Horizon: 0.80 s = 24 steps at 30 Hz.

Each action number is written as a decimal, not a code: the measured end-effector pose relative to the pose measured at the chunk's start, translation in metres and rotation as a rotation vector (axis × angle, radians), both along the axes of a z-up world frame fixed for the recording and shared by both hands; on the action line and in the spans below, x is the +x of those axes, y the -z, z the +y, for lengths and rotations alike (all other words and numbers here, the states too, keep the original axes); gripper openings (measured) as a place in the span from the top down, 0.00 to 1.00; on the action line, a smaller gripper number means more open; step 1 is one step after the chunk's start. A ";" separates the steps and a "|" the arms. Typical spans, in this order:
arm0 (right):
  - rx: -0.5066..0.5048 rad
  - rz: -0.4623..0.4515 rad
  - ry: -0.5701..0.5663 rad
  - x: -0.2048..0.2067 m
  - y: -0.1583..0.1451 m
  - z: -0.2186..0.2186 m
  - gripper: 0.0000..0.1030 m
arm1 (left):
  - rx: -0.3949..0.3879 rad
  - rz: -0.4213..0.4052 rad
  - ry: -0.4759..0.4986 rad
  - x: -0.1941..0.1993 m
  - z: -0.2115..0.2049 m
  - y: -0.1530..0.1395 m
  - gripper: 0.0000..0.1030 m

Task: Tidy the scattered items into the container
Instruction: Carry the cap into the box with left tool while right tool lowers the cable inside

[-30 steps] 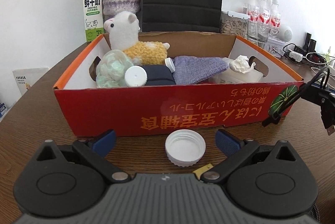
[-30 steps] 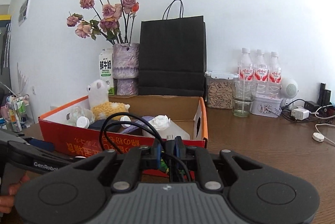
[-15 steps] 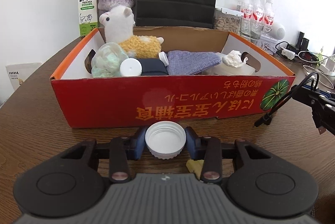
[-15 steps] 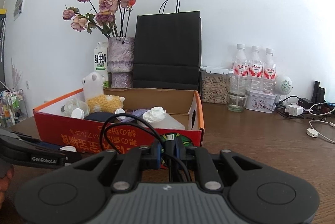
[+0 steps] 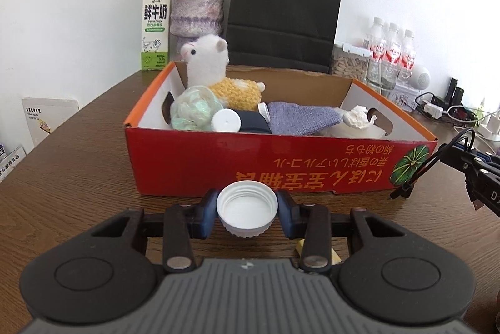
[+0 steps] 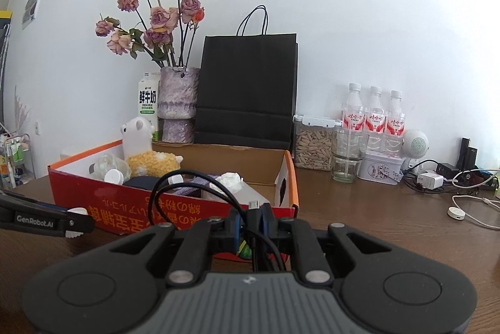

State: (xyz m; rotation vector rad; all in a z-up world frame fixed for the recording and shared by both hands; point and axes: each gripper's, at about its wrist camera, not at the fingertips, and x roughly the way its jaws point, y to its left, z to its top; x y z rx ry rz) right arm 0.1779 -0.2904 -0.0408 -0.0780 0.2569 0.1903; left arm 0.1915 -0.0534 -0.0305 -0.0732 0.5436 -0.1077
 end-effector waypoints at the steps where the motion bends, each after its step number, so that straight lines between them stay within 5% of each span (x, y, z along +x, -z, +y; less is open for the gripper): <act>1: 0.001 -0.005 0.001 -0.001 -0.001 0.001 0.88 | -0.004 -0.013 -0.005 -0.003 0.002 -0.001 0.61; 12: 0.059 -0.065 -0.024 -0.009 -0.024 0.016 0.88 | -0.019 -0.137 0.004 -0.018 0.011 -0.037 0.61; 24: 0.071 -0.074 -0.055 0.027 -0.056 0.042 0.88 | 0.022 -0.251 0.025 0.013 0.008 -0.080 0.61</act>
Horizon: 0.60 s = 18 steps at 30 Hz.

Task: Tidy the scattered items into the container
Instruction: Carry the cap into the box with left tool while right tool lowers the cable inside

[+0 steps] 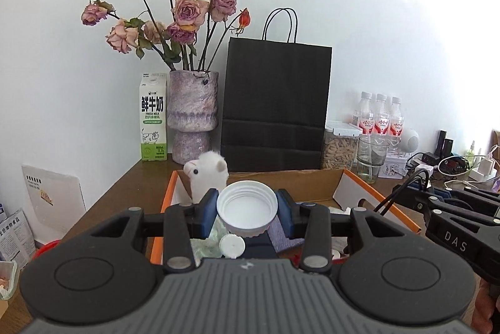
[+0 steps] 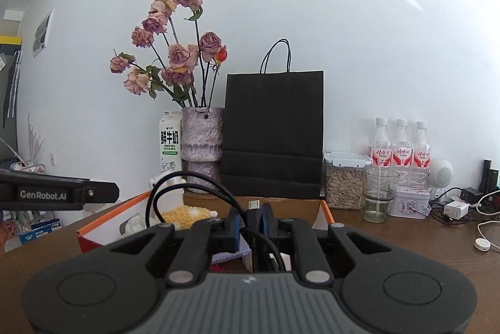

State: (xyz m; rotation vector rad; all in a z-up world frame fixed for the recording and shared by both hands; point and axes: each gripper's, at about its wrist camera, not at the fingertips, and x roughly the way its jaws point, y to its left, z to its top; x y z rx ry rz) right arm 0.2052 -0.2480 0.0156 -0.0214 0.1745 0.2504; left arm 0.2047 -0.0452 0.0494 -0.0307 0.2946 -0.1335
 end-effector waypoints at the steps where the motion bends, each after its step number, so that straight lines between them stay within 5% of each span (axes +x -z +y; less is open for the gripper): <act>1: 0.003 0.000 0.001 0.005 -0.002 0.001 0.88 | 0.004 -0.003 -0.004 0.005 0.000 0.000 0.61; 18: 0.046 0.156 -0.021 0.099 0.040 0.018 0.88 | 0.070 0.061 -0.020 0.082 0.011 0.054 0.61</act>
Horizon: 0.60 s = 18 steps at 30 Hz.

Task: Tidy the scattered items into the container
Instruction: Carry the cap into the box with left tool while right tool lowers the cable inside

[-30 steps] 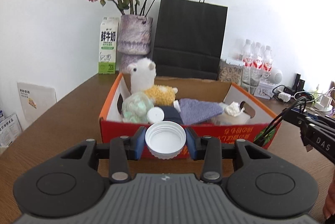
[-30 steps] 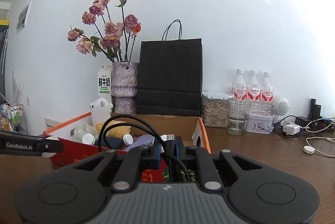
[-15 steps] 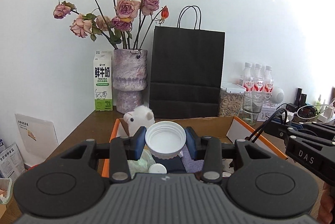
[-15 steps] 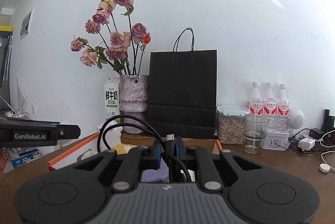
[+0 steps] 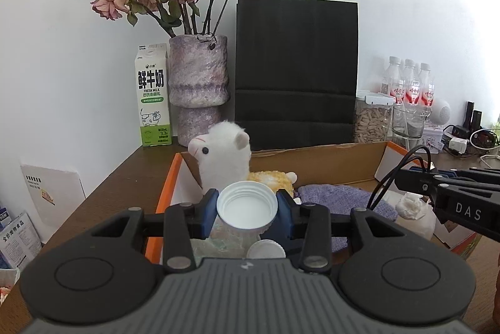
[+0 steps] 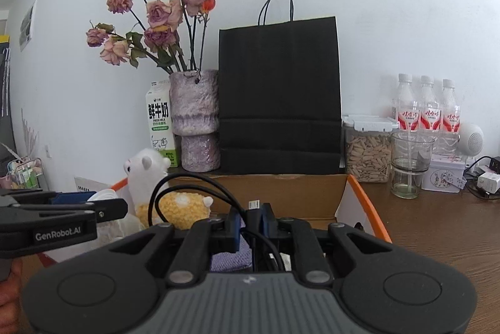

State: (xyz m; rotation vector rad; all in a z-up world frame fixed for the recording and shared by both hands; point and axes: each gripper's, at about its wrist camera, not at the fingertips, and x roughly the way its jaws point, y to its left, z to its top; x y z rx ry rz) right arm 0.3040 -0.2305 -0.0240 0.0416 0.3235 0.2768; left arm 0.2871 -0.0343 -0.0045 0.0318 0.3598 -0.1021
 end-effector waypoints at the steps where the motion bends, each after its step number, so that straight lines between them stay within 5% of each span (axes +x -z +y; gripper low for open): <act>1: 0.006 0.009 0.000 0.001 0.001 -0.001 0.88 | 0.001 0.001 0.002 0.001 0.000 0.000 0.61; 5: 0.004 0.023 -0.001 0.001 0.004 -0.001 0.87 | 0.013 -0.007 0.000 -0.001 0.000 0.001 0.60; 6: -0.002 0.026 0.003 0.000 0.004 -0.001 0.84 | 0.018 -0.014 -0.009 -0.002 -0.001 0.001 0.52; 7: -0.006 0.027 0.005 -0.002 0.004 -0.001 0.78 | 0.024 -0.025 -0.024 -0.003 -0.002 0.000 0.26; 9: -0.020 0.021 0.027 -0.007 0.003 -0.001 0.15 | 0.033 -0.071 -0.057 -0.009 -0.002 -0.001 0.00; 10: -0.036 0.013 0.039 -0.010 0.002 -0.001 0.02 | 0.035 -0.104 -0.069 -0.014 -0.001 -0.002 0.00; 18: -0.054 -0.018 0.013 -0.024 -0.006 0.001 0.00 | 0.025 -0.141 -0.085 -0.023 0.002 -0.006 0.00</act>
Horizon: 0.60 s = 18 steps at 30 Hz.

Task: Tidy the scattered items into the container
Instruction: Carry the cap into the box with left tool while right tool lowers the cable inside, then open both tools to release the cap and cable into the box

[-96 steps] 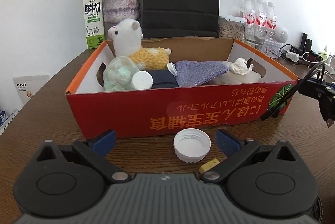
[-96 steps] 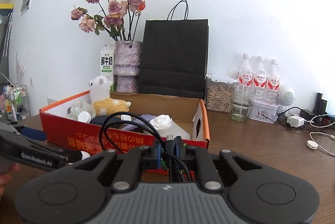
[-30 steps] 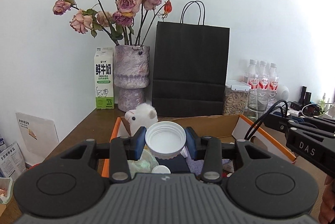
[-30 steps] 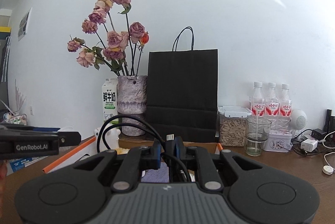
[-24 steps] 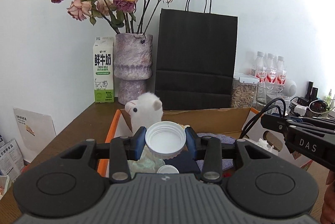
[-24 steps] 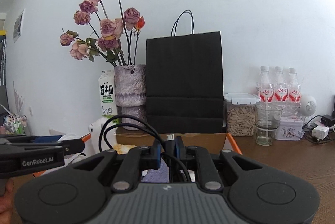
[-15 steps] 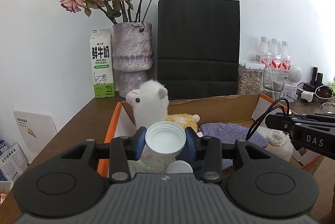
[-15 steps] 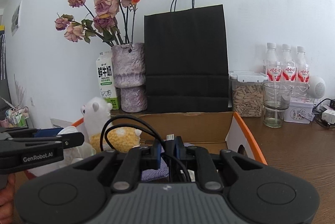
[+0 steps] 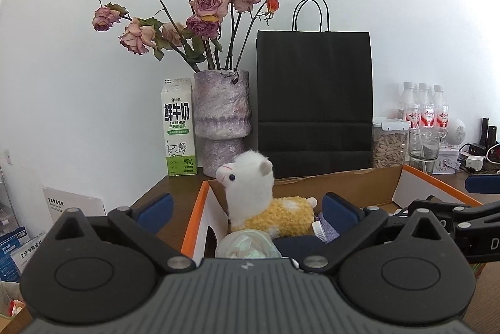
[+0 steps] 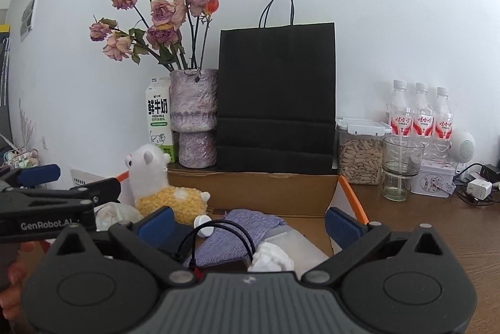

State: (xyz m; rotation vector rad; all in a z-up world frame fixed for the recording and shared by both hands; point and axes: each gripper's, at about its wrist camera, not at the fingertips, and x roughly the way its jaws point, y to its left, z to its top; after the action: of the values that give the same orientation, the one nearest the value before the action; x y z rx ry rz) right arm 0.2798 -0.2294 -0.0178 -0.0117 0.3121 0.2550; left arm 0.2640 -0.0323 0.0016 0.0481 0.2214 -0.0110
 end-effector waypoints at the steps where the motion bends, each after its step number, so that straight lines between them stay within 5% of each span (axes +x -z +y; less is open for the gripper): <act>1: -0.001 0.005 0.000 0.001 0.001 0.000 0.00 | -0.002 0.003 -0.003 0.001 0.001 0.000 0.00; 18: -0.014 -0.016 0.009 -0.006 0.004 0.002 0.00 | 0.001 -0.044 -0.045 -0.010 0.006 0.003 0.00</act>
State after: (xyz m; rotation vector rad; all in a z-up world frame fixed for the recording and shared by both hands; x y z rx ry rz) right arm 0.2742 -0.2270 -0.0216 -0.0259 0.2985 0.2438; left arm 0.2543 -0.0268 -0.0015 0.0444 0.1782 0.0350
